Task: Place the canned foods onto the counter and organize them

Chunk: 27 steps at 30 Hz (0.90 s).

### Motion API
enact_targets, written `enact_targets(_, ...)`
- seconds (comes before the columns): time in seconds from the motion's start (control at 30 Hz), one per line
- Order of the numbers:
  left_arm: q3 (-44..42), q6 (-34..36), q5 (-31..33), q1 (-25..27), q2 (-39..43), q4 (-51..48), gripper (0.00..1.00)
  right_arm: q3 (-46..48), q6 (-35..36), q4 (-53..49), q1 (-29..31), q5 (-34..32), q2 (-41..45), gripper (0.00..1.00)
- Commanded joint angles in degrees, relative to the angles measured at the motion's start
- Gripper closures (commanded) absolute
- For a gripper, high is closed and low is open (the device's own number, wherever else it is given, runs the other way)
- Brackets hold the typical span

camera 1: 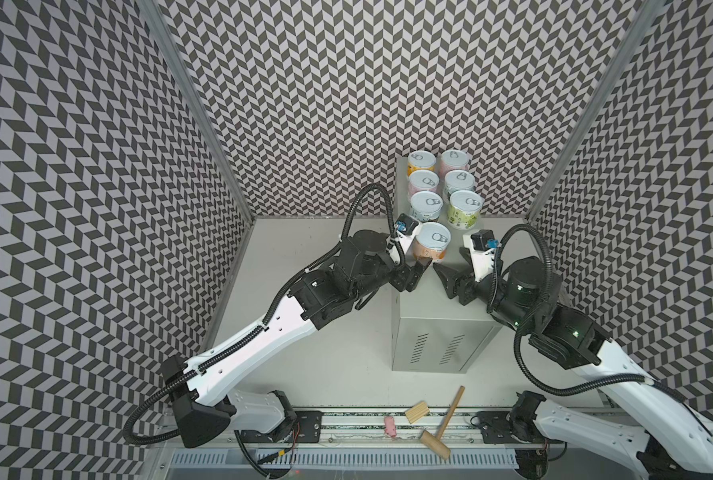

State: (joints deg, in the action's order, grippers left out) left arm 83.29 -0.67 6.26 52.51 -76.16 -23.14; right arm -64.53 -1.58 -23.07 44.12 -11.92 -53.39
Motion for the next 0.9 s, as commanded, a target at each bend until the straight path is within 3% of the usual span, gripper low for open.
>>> enact_targets(0.0,1.9,0.9,0.1,-1.1,-0.1,1.9,0.21,0.5,0.2,4.4,-0.3,-2.5,-0.4,0.27)
enact_targets(0.87,2.2,1.3,-4.6,-4.6,-1.6,2.6,0.2,2.3,2.4,10.1,-3.7,1.4,-3.3,0.29)
